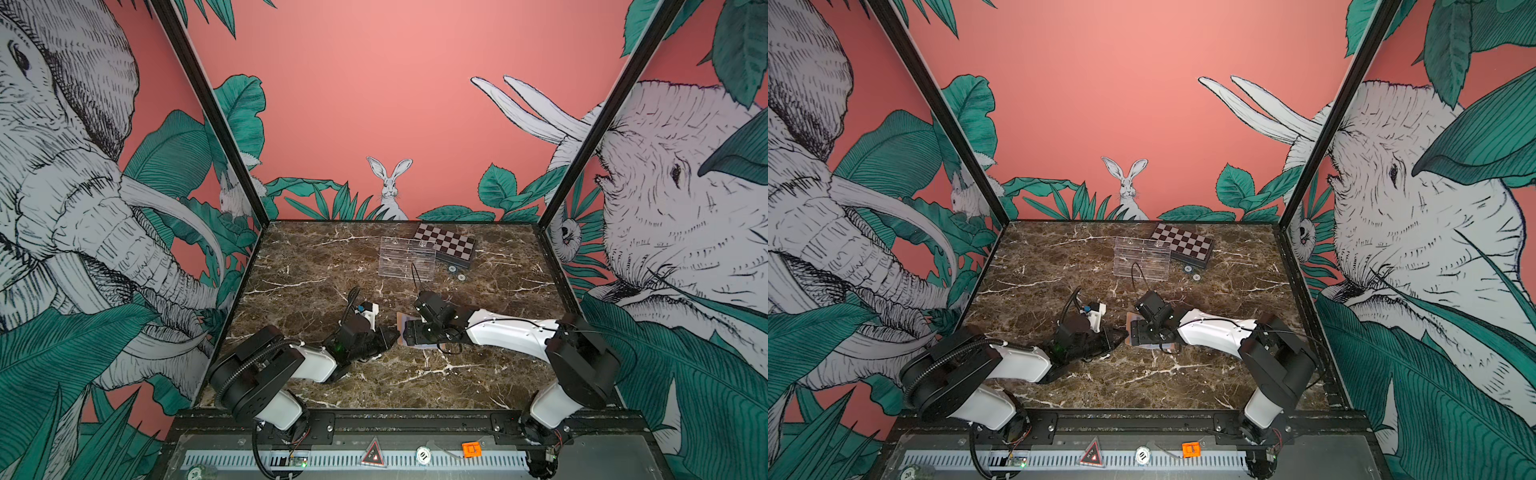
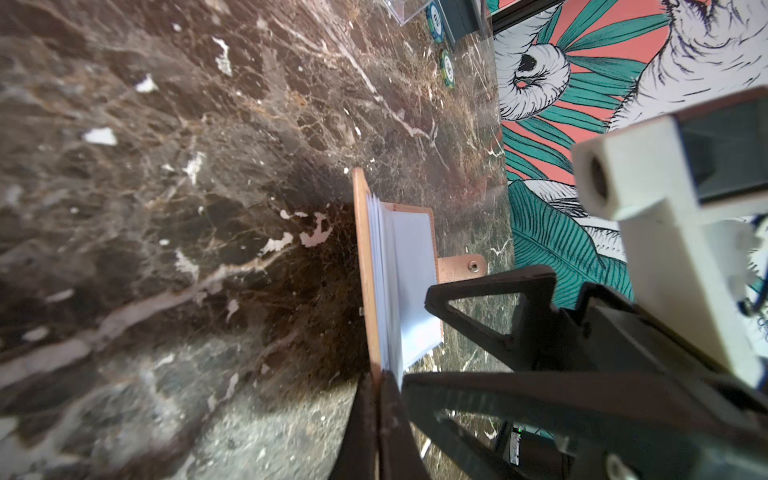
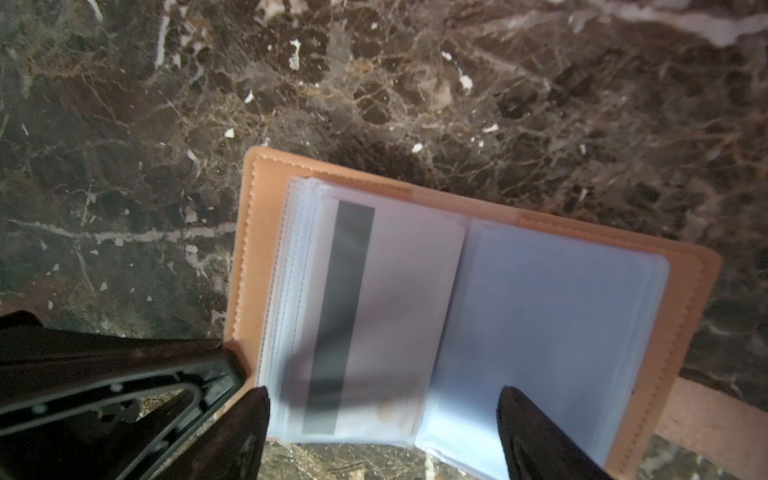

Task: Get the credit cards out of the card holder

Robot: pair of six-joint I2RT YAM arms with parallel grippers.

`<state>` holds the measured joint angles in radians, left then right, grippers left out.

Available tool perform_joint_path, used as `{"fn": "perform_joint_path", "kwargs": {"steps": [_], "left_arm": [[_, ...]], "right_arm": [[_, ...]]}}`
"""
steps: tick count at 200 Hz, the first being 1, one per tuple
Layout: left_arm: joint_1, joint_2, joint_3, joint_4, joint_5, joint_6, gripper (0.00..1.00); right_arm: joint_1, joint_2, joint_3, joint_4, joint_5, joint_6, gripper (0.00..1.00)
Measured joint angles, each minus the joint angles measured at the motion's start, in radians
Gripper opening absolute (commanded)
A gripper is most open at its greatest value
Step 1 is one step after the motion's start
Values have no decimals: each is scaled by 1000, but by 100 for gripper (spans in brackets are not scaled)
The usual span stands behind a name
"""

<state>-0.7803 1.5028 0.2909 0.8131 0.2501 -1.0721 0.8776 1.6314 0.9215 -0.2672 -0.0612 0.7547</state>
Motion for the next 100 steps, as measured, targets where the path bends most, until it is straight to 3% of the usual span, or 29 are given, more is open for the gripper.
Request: {"fn": "perform_joint_path", "kwargs": {"steps": [100], "left_arm": [[-3, 0, 0, -2, -1, 0, 0]], "right_arm": [[5, 14, 9, -10, 17, 0, 72]]}}
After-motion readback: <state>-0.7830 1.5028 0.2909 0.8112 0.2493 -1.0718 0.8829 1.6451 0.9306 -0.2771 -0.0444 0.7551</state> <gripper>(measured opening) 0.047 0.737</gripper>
